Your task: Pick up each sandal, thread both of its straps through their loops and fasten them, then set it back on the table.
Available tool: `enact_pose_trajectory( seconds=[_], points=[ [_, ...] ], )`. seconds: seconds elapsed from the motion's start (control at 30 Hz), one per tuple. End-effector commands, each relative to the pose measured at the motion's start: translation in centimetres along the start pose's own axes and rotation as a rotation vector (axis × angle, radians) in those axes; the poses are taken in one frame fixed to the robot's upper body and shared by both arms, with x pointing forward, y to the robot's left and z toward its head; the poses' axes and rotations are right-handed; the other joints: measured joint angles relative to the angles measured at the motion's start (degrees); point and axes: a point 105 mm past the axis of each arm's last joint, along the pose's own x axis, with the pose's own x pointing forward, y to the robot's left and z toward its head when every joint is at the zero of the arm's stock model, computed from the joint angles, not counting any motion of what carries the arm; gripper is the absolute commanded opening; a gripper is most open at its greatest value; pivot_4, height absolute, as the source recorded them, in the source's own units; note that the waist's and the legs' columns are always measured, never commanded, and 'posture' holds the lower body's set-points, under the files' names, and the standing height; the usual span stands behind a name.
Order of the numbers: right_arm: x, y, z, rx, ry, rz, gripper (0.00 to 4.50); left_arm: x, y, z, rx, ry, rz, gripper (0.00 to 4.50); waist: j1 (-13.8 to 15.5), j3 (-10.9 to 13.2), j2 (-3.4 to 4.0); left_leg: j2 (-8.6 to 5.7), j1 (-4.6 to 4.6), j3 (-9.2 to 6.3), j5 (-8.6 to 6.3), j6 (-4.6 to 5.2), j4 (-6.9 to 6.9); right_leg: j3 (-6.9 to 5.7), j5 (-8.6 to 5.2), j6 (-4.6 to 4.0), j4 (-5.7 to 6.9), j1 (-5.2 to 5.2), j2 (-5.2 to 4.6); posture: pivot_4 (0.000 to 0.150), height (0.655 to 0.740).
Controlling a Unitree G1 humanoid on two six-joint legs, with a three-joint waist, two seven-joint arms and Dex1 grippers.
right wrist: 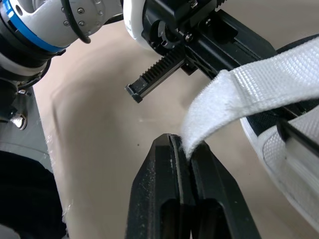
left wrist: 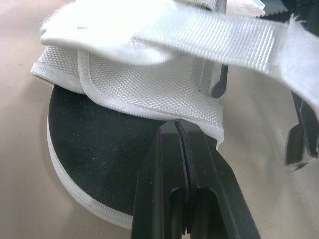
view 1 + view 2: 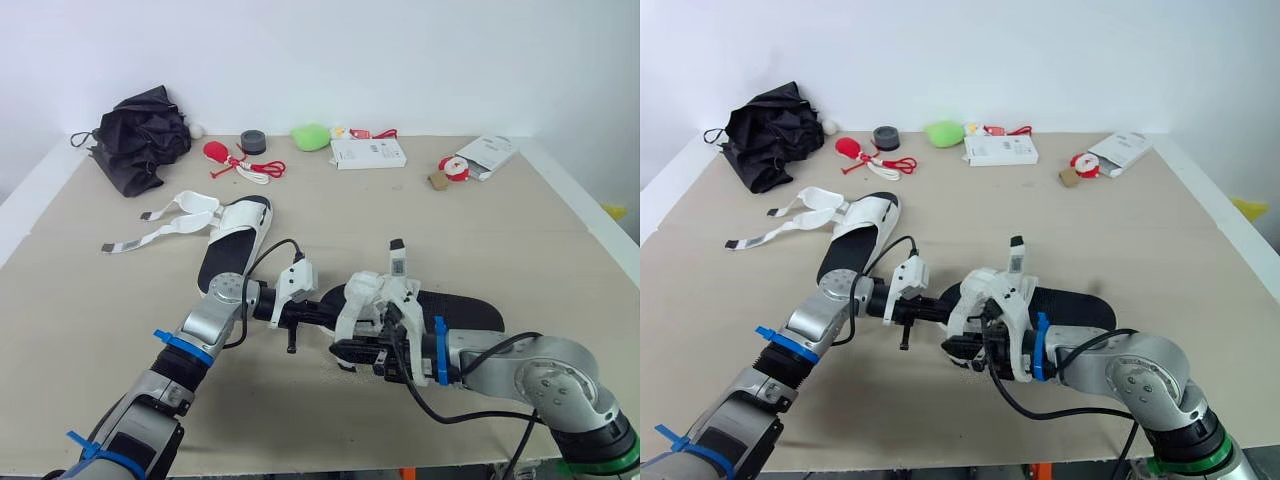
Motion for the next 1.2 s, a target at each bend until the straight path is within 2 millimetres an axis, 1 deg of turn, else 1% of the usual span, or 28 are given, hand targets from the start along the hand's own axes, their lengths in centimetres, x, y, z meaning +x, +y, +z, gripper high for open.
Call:
enact_pose_trajectory(
  seconds=[0.03, 0.1, 0.17, 0.2, 0.27, 0.3, 0.37, 0.4, 0.43, 0.53, 0.63, 0.7, 0.77, 0.97, 1.1, 1.2],
  points=[
    [-1.0, 1.3, 0.7, -0.03, 0.004, 0.082, 0.05, -0.1, -1.2, -5.0, -0.147, 0.149, -0.005, 0.0, 0.0, 0.0, 0.0, 0.0, 0.0, 0.0, 0.0, 0.0, 0.0, 0.0, 0.0, 0.0, 0.0, 0.0, 0.0, 0.15, 0.74],
    [-1.3, 1.0, 1.3, -0.03, 0.004, 0.081, 0.05, 0.0, -1.1, -5.0, -0.147, 0.148, -0.005, 0.0, 0.0, 0.0, 0.01, 0.0, 0.01, -0.01, 0.0, 0.0, 0.0, -0.01, -0.01, -0.01, 0.0, 0.01, 0.0, 0.15, 0.74],
    [-1.9, 0.7, 2.9, -0.004, -0.005, 0.108, 0.05, 0.0, -1.2, -5.0, -0.149, 0.146, -0.004, 0.0, -0.1, 0.0, 0.02, 0.0, 0.0, -0.01, 0.0, 0.0, 0.0, 0.0, -0.01, -0.02, 0.0, 0.0, 0.0, 0.15, 0.74],
    [-2.3, 0.6, 3.9, -0.004, -0.01, 0.123, 0.05, 0.1, -1.2, -5.0, -0.15, 0.145, -0.004, 0.0, -0.1, 0.0, 0.03, 0.0, 0.02, -0.01, 0.0, 0.0, 0.0, 0.0, 0.0, -0.02, 0.01, 0.01, 0.01, 0.15, 0.74],
    [-3.4, -0.2, 7.1, -0.001, -0.045, 0.133, 0.05, 0.1, -1.2, -5.1, -0.151, 0.144, -0.003, 0.0, -0.1, 0.0, 0.06, -0.01, 0.02, 0.01, 0.01, 0.01, 0.05, 0.02, 0.06, -0.01, 0.01, 0.01, -0.01, 0.15, 0.74],
    [-3.7, -0.5, 8.1, 0.005, -0.054, 0.132, 0.05, 0.1, -1.2, -5.1, -0.152, 0.144, -0.003, 0.0, -0.1, 0.0, 0.05, -0.01, 0.01, 0.02, 0.03, 0.04, 0.07, 0.03, 0.12, -0.04, 0.0, 0.0, -0.02, 0.15, 0.74],
    [-3.9, -2.2, 10.8, 0.046, -0.076, 0.097, 0.05, 0.2, -1.1, -5.1, -0.153, 0.141, -0.002, 0.0, 0.0, -0.1, -0.01, -0.01, 0.0, -0.02, 0.03, 0.04, 0.07, -0.03, 0.09, -0.12, -0.01, 0.0, -0.02, 0.15, 0.74],
    [-3.8, -3.0, 11.8, 0.071, -0.083, 0.082, 0.05, 0.2, -1.1, -5.1, -0.154, 0.139, 0.0, 0.0, 0.0, -0.2, 0.15, -0.01, -0.05, -0.02, -0.02, 0.01, 0.05, -0.04, 0.17, -0.44, 0.01, -0.04, -0.03, 0.15, 0.74],
    [-3.5, -3.7, 12.2, 0.093, -0.069, 0.064, 0.05, 0.3, -1.1, -5.0, -0.154, 0.135, 0.004, 0.0, 0.0, -0.2, 0.16, -0.03, -0.09, 0.01, -0.03, 0.02, 0.04, -0.01, 0.27, -0.58, 0.01, -0.07, -0.04, 0.15, 0.74],
    [-2.6, -5.0, 11.6, 0.164, -0.012, 0.037, 0.05, 0.3, -0.9, -4.9, -0.156, 0.127, 0.016, 0.0, 0.1, -0.2, 0.18, -0.04, -0.1, 0.0, -0.08, 0.11, 0.03, -0.03, 0.25, -0.66, 0.01, -0.06, -0.04, 0.15, 0.74],
    [-2.2, -5.6, 10.8, 0.206, 0.023, 0.035, 0.05, 0.3, -0.9, -4.8, -0.16, 0.121, 0.026, 0.0, 0.1, -0.2, 0.19, -0.07, -0.17, -0.03, -0.12, 0.17, 0.04, -0.09, 0.23, -0.68, 0.0, -0.06, -0.1, 0.15, 0.74],
    [-1.9, -5.2, 9.5, 0.235, 0.067, 0.064, 0.05, 0.2, -1.0, -5.0, -0.167, 0.118, 0.037, 0.0, 0.1, -0.2, 0.19, -0.14, -0.19, 0.0, -0.13, 0.19, 0.04, -0.06, 0.25, -0.65, 0.0, -0.08, -0.16, 0.15, 0.74],
    [-1.8, -4.6, 8.9, 0.256, 0.093, 0.1, 0.05, 0.0, -1.2, -5.2, -0.173, 0.118, 0.044, 0.0, 0.0, -0.2, 0.19, -0.14, -0.18, 0.0, -0.14, 0.21, 0.06, -0.06, 0.26, -0.63, 0.0, -0.06, -0.19, 0.15, 0.74],
    [-2.2, -3.6, 9.0, 0.288, 0.088, 0.168, 0.05, -0.1, -1.3, -5.3, -0.178, 0.12, 0.052, 0.0, -0.1, -0.3, 0.28, -0.12, -0.12, -0.02, -0.13, 0.22, 0.06, -0.1, 0.27, -0.61, 0.05, -0.05, -0.16, 0.15, 0.74],
    [-2.1, -3.7, 8.4, 0.316, 0.094, 0.172, 0.05, 0.0, -1.4, -5.3, -0.181, 0.118, 0.053, 0.0, -0.1, -0.3, 0.29, -0.11, -0.13, -0.02, -0.13, 0.22, 0.06, -0.09, 0.25, -0.6, 0.04, -0.05, -0.15, 0.15, 0.74],
    [-1.9, -4.3, 7.6, 0.343, 0.097, 0.138, 0.05, 0.2, -1.4, -5.3, -0.182, 0.115, 0.05, 0.0, -0.1, -0.3, 0.29, -0.12, -0.14, -0.02, -0.14, 0.21, 0.06, -0.08, 0.23, -0.58, 0.04, -0.05, -0.16, 0.15, 0.74]
  ],
)
